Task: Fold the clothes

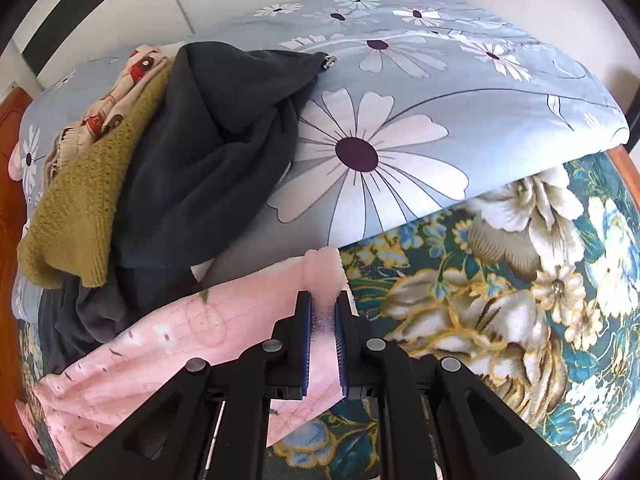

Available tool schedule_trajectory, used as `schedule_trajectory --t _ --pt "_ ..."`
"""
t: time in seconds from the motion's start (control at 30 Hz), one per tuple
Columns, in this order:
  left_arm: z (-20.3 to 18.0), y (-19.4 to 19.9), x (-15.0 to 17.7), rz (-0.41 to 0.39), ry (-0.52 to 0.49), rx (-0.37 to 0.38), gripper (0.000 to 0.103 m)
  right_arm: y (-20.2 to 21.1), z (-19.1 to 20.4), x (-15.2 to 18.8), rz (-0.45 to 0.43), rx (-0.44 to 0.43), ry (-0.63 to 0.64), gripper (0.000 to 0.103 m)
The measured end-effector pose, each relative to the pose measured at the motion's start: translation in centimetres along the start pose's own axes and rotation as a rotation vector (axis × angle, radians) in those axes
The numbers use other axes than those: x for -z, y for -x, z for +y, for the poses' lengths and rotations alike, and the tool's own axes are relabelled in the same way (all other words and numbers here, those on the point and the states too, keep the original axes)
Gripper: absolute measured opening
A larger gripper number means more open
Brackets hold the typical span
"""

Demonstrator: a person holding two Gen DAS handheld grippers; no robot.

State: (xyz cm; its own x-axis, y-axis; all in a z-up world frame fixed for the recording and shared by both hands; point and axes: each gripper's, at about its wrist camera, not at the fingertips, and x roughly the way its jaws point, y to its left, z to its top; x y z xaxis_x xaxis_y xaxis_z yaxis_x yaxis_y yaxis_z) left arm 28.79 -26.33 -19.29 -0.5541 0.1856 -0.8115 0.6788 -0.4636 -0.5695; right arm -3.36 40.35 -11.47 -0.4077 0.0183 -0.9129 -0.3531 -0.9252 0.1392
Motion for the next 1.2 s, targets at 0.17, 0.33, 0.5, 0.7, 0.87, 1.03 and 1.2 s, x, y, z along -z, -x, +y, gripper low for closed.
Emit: schedule_trajectory --t 0.17,0.33,0.5,0.7,0.87,1.03,1.2 --pt "-0.4 -0.3 0.1 0.009 -0.022 -0.008 0.051 0.4 -0.5 -0.2 -0.039 0.062 0.015 0.017" --pt "-0.8 -0.6 0.3 0.016 -0.037 -0.011 0.051 1.6 2.6 0.4 -0.049 0.004 0.129 0.035" --pt "-1.1 0.2 0.1 -0.009 -0.038 -0.002 0.051 -0.1 11.7 5.5 0.078 -0.192 0.335 0.035" --pt "0.6 2.6 -3.2 -0.103 0.016 -0.017 0.051 -0.4 27.7 11.8 0.173 -0.437 0.634 0.035" --pt "4.8 2.9 -3.8 -0.149 0.112 -0.066 0.053 0.2 40.3 15.8 0.21 -0.591 0.805 0.037" --pt "6.6 2.2 -4.5 -0.155 0.189 -0.018 0.053 -0.4 51.2 19.5 0.226 -0.634 0.948 0.043" --pt "6.8 2.4 -5.4 -0.208 0.185 0.021 0.053 -1.7 58.9 21.9 0.191 -0.583 1.087 0.043"
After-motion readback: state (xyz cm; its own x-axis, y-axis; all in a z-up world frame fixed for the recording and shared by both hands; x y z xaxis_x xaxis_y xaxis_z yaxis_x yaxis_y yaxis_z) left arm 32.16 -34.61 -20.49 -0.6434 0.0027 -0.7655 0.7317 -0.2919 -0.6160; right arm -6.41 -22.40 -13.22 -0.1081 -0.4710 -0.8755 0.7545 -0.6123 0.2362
